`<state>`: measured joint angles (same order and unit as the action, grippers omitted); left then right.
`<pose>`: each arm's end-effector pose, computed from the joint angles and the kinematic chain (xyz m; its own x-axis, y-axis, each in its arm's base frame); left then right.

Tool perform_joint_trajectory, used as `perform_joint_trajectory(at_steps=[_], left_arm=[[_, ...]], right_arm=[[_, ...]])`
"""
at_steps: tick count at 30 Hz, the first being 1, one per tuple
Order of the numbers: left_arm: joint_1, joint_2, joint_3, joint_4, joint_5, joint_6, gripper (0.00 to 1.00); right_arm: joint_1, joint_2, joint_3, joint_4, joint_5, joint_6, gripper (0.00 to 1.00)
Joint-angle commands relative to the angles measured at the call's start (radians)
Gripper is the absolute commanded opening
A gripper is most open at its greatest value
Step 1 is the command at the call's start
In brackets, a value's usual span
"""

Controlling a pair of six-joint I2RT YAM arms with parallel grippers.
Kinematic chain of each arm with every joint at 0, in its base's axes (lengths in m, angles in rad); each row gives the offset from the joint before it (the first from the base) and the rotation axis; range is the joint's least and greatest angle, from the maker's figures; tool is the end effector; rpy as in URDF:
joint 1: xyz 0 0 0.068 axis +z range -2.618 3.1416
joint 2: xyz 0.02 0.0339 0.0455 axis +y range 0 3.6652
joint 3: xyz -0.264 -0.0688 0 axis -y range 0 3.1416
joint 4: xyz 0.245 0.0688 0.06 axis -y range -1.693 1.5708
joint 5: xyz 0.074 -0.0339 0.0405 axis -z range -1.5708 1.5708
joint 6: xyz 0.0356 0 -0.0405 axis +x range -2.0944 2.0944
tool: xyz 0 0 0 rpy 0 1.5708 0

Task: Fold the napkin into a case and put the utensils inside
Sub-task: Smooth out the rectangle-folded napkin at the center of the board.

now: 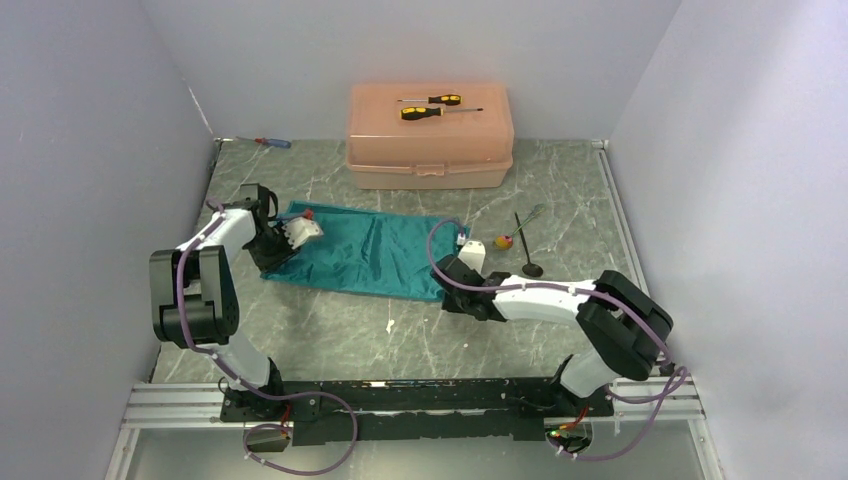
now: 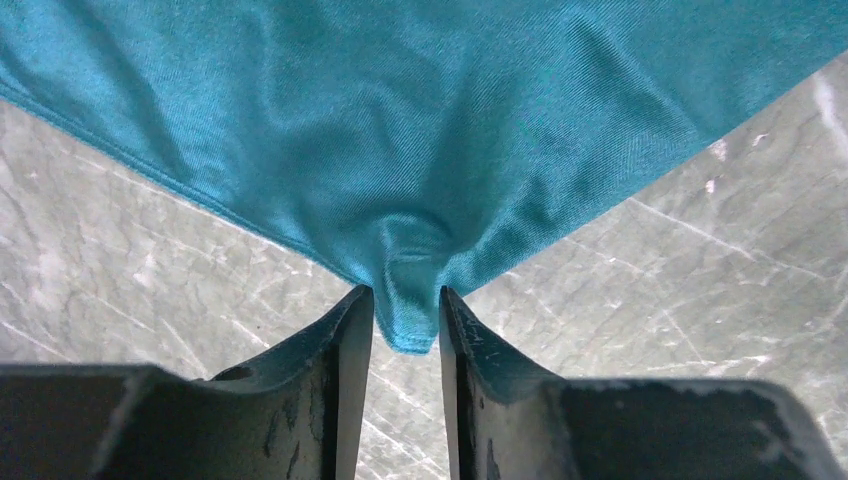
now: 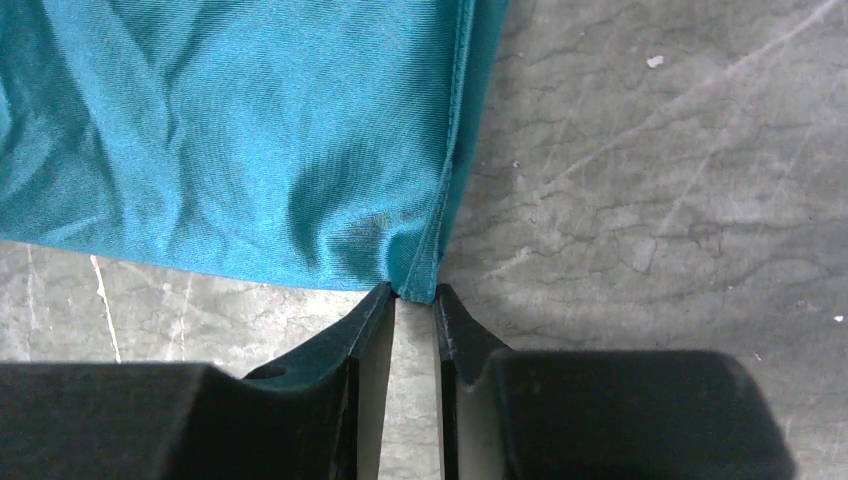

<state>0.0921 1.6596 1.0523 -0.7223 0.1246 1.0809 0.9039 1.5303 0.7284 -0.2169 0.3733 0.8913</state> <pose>0.3041 0.0236 0.1798 -0.5094 0.8322 -0.2189 0.8242 0.5450 0.1540 0.1828 0.2112 0.1517 -0.8081 0.1445 -0.5711 0.0243 0.9768 0.2128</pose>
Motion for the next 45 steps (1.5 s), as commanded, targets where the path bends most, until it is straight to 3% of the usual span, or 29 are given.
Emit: perform_joint_trajectory(at_steps=[1, 5, 7, 11, 13, 15, 21, 28, 32, 36, 39, 45], left_arm=[[0.023, -0.040, 0.016, -0.004, -0.025, 0.043, 0.37], [0.037, -0.031, 0.059, -0.036, -0.023, 0.051, 0.37], [0.038, -0.036, 0.068, -0.050, -0.023, 0.063, 0.38], [0.037, -0.046, 0.095, -0.082, -0.004, 0.056, 0.44], [0.037, -0.045, 0.125, -0.111, 0.021, 0.034, 0.44], [0.037, -0.042, 0.159, -0.138, 0.049, 0.010, 0.44], [0.038, 0.003, 0.216, -0.144, 0.098, -0.052, 0.43], [0.037, 0.102, 0.231, -0.009, 0.089, -0.119, 0.43], [0.037, 0.203, 0.369, -0.028, 0.108, -0.191, 0.42], [0.035, 0.282, 0.477, -0.050, 0.119, -0.246, 0.42], [0.035, 0.318, 0.527, -0.058, 0.111, -0.276, 0.42], [0.035, 0.360, 0.597, -0.076, 0.118, -0.303, 0.42]], right_arm=[[0.001, -0.042, -0.049, -0.043, 0.035, 0.032, 0.23], [0.000, -0.115, -0.074, -0.114, 0.044, 0.018, 0.18], [0.000, -0.159, -0.089, -0.146, 0.046, 0.006, 0.22], [-0.001, -0.208, -0.075, -0.207, 0.031, -0.019, 0.61], [-0.003, -0.232, -0.060, -0.233, 0.031, -0.009, 0.72], [-0.005, -0.261, -0.047, -0.256, 0.033, 0.013, 0.77], [-0.055, -0.308, -0.077, -0.195, -0.072, 0.132, 0.78], [-0.091, -0.203, -0.069, -0.110, -0.134, 0.174, 0.78], [-0.127, -0.231, 0.042, -0.219, 0.001, 0.055, 0.79], [-0.310, -0.237, 0.112, -0.134, -0.073, -0.095, 0.82], [-0.404, -0.157, 0.180, -0.062, -0.133, -0.176, 0.80], [-0.444, 0.086, 0.367, -0.030, -0.158, -0.299, 0.68]])
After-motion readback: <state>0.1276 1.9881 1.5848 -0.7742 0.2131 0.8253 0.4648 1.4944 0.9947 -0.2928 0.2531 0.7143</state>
